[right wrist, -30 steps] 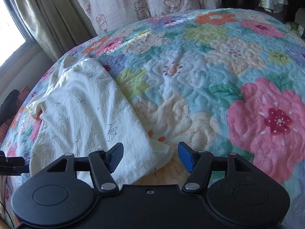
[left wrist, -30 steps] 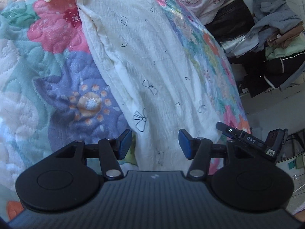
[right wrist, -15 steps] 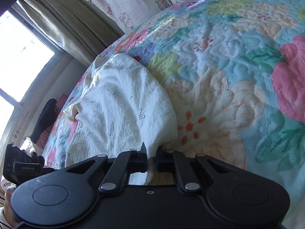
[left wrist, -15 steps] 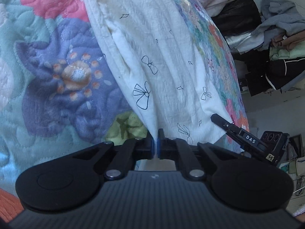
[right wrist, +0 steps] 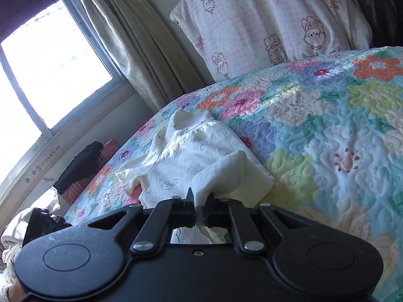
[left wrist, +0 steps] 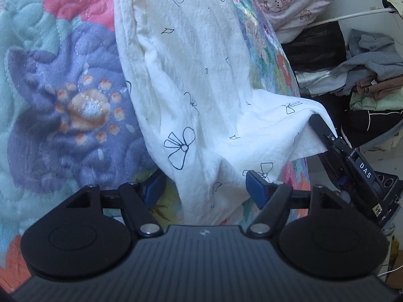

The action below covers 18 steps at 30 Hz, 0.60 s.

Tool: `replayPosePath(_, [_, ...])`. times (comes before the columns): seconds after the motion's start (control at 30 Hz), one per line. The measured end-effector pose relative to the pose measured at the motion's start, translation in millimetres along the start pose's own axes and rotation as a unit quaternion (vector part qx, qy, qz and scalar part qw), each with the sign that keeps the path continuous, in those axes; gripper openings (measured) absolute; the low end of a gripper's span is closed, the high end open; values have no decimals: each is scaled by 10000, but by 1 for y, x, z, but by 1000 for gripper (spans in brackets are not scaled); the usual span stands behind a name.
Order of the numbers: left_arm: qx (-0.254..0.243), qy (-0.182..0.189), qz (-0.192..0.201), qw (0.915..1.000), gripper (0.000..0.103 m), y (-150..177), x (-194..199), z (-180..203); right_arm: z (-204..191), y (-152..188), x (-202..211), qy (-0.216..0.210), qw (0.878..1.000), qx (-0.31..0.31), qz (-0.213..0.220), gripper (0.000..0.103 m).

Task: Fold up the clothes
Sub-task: 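Pinch the dress hem with the right gripper while the left gripper pinches the hem beside it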

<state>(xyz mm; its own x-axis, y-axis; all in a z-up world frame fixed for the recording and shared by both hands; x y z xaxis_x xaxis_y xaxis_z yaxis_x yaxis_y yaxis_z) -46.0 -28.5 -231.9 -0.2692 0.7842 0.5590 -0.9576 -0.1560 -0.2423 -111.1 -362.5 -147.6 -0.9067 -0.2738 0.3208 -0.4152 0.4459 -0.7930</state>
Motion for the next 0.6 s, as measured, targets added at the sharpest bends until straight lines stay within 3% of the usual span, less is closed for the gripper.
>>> replayPosePath(0.03, [-123,-43,45,9999,73,0,-1,3,-1,1,-1,-16,10000,-12,-4,9])
replayPosePath(0.07, [-257,-90,93,9996,67,1,-1,7,-2,3,-1,-33,10000,-23,-8,9])
replayPosePath(0.1, [-390,-136,140,9990,30,1,-2,11,-3,4,-1,-44,10000,-28,-5,9])
replayPosePath(0.13, [-524,-182,188,9983,0,2,-2,14,-4,5,0,-53,10000,-27,7,9])
replayPosePath(0.2, [-1072,-251,553,9924,2,2,10,29,-5,5,3,-137,9999,-52,8,9])
replayPosePath(0.3, [-1977,-684,1156,9710,2,-4,28,52,-6,4,0,-172,9996,127,-208,9])
replayPosePath(0.37, [-1829,-617,1163,9743,2,-16,30,48,-6,1,-5,50,9989,367,-299,9])
replayPosePath(0.47, [-1116,-352,927,9888,4,-31,17,33,1,-4,-13,460,9976,439,-262,9])
replayPosePath(0.53, [-775,-186,817,9935,4,-35,10,24,8,-6,-21,726,9964,370,-249,9])
replayPosePath(0.6, [-435,121,628,9970,10,-34,5,16,13,-7,-27,811,9960,293,-233,9])
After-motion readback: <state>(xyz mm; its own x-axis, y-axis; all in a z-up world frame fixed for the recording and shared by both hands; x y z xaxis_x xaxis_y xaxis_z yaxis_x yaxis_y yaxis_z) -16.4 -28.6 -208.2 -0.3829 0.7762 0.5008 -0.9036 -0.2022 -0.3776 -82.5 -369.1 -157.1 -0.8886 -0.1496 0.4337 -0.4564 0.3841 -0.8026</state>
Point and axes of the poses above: each gripper's, at about its wrist camera, not at the fingertips, and x roughly against the way its jaws point, z to its right, y to its underside, the point moved 1 cm from there along -x, roughly the way its jaws point, and after that the axes turned 9 degrees about z, right-handed, at the moved point
